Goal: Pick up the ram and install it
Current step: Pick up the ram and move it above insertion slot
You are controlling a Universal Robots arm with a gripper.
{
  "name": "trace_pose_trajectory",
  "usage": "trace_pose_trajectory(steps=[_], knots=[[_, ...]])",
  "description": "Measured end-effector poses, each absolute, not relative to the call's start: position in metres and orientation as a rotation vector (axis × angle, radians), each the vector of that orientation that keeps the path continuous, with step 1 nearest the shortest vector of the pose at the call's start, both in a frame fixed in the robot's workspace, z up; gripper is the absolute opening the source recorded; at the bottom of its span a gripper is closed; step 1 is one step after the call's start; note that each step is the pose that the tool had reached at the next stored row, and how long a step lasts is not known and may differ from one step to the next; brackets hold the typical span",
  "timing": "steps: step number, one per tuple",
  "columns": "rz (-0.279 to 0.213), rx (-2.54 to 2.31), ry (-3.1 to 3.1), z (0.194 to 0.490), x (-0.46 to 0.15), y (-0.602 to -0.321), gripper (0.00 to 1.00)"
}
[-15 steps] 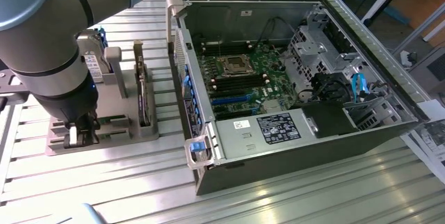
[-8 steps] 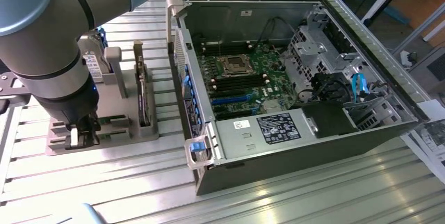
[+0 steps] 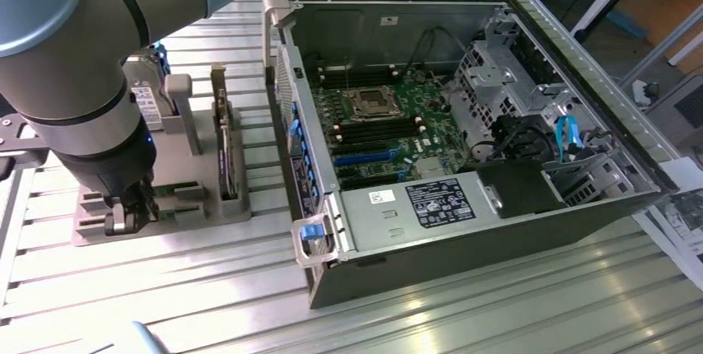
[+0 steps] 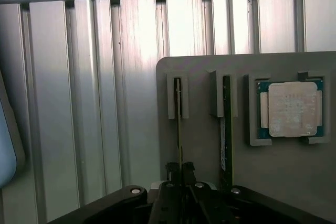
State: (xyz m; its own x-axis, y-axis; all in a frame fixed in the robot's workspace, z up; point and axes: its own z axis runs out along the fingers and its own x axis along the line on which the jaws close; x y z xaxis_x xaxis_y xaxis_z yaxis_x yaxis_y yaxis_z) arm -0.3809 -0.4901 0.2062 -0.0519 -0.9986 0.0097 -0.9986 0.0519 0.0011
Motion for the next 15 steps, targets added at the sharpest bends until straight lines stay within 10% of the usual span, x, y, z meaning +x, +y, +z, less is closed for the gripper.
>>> trace_pose_trajectory(steps=[15], knots=[[0.011, 2.157, -2.272, 0.2139, -0.3809, -0.4901, 0.13]])
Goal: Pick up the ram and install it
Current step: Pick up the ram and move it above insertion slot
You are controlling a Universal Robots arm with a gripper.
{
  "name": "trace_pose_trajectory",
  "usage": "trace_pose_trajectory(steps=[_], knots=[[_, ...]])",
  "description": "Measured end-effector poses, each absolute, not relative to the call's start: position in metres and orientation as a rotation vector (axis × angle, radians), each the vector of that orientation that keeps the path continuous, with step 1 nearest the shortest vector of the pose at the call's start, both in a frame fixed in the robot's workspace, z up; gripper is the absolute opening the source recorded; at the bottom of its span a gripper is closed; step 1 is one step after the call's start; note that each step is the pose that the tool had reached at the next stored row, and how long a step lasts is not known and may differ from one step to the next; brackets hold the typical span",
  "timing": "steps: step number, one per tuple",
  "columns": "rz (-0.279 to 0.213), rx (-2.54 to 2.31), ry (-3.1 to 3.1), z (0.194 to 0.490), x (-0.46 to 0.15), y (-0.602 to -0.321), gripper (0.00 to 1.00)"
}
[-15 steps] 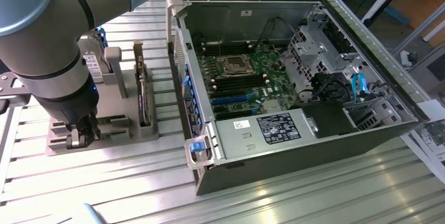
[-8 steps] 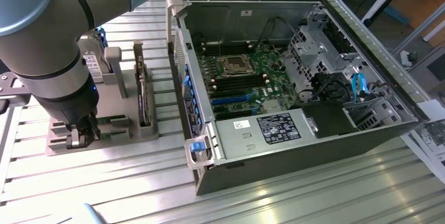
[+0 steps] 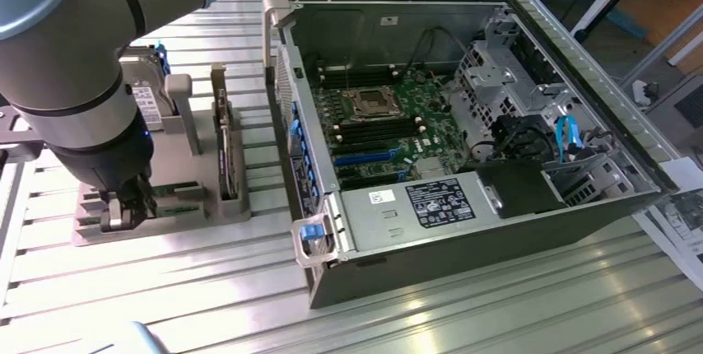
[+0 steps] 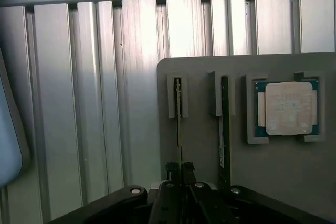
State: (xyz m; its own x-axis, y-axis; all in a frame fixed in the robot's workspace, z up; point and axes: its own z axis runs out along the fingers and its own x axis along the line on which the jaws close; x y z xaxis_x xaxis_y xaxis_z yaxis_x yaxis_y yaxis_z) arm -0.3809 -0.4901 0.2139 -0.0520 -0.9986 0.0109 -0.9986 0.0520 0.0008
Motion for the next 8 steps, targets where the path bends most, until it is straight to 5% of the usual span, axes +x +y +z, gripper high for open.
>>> trace_pose_trajectory(steps=[8], knots=[[0.011, 2.157, -2.272, 0.239, -0.381, -0.49, 0.13]])
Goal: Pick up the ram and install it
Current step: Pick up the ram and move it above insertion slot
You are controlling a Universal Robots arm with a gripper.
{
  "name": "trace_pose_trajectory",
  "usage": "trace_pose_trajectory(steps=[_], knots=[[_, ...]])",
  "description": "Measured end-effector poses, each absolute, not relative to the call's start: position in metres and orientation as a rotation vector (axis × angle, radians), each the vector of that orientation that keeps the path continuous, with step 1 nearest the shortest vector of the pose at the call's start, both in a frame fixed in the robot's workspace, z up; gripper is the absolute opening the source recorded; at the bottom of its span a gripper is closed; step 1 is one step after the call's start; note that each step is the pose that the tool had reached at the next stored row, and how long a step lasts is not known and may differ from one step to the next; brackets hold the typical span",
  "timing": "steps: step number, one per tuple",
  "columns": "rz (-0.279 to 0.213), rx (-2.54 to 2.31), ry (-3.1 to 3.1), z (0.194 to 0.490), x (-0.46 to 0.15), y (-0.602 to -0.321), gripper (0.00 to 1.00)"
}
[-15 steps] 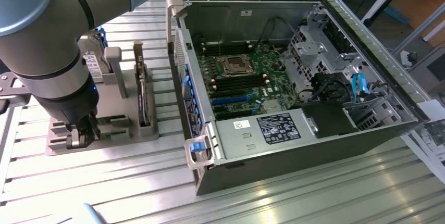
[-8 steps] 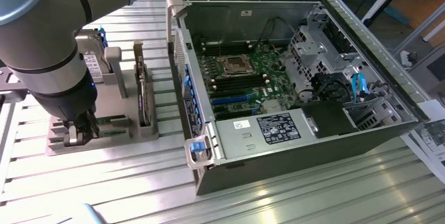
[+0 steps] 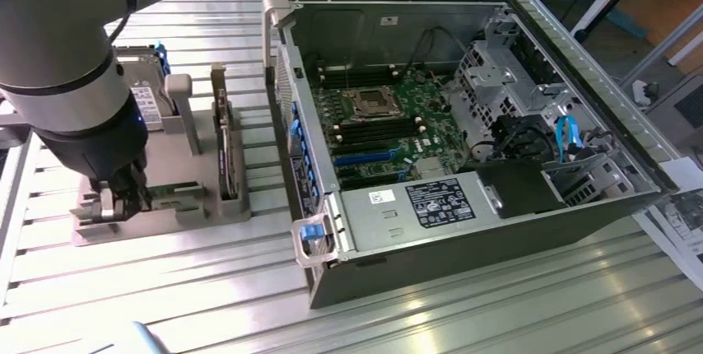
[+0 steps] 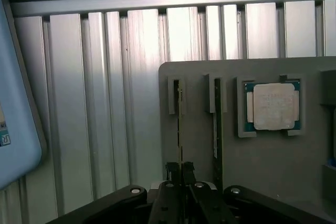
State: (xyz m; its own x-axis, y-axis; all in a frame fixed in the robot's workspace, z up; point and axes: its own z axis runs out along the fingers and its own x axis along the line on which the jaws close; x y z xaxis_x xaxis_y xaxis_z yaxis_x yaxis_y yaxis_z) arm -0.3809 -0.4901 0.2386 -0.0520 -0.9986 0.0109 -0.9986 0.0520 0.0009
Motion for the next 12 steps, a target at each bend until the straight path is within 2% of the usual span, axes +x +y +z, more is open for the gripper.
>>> trace_pose_trajectory(steps=[12], knots=[[0.011, 2.157, -2.272, 0.272, -0.381, -0.49, 0.13]])
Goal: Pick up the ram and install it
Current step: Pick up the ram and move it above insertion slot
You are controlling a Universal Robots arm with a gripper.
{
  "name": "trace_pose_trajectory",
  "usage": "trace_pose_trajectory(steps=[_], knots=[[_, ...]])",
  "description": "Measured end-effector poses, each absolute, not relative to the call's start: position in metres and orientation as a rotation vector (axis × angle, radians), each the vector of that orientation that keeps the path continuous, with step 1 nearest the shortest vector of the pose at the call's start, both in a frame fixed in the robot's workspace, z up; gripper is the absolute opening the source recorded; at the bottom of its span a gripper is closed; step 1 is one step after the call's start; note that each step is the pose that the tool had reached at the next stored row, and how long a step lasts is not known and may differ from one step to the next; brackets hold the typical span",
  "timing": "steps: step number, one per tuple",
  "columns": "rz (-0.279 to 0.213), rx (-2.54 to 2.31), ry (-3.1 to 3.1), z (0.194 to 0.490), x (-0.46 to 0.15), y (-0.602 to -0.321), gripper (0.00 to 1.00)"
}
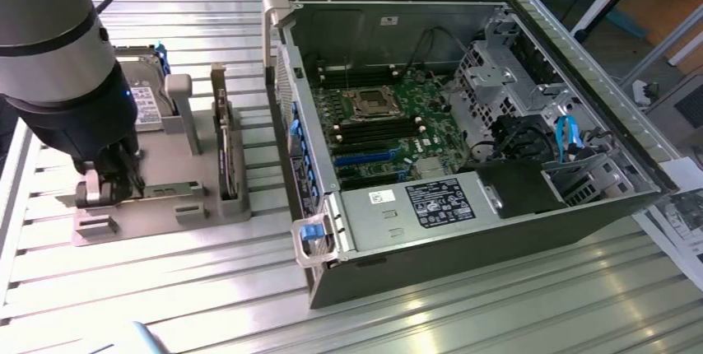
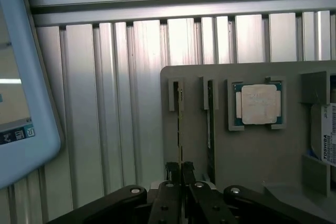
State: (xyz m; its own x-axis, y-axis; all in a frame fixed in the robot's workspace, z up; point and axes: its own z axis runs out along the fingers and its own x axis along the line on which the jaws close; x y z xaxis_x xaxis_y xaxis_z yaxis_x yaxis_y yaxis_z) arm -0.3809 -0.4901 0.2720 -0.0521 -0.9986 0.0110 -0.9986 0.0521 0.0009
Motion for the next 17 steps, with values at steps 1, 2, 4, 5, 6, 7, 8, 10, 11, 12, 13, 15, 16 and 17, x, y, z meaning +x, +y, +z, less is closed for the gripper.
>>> trace_pose_trajectory(steps=[1, 2, 4, 5, 6, 7, 8, 10, 11, 12, 13, 15, 16, 17], knots=[[0.011, 2.157, -2.272, 0.275, -0.381, -0.49, 0.13], [0.011, 2.157, -2.272, 0.279, -0.381, -0.49, 0.13], [0.011, 2.157, -2.272, 0.285, -0.381, -0.49, 0.13], [0.011, 2.157, -2.272, 0.292, -0.381, -0.49, 0.13], [0.011, 2.157, -2.272, 0.295, -0.381, -0.49, 0.13], [0.011, 2.157, -2.272, 0.299, -0.381, -0.49, 0.13], [0.011, 2.157, -2.272, 0.305, -0.381, -0.49, 0.13], [0.011, 2.157, -2.272, 0.316, -0.381, -0.49, 0.13], [0.011, 2.157, -2.272, 0.32, -0.381, -0.49, 0.13], [0.011, 2.157, -2.273, 0.325, -0.381, -0.49, 0.13], [0.011, 2.157, -2.273, 0.329, -0.381, -0.49, 0.13], [0.011, 2.157, -2.273, 0.336, -0.381, -0.49, 0.13], [0.012, 2.157, -2.273, 0.342, -0.381, -0.49, 0.13], [0.012, 2.157, -2.273, 0.347, -0.381, -0.49, 0.13]])
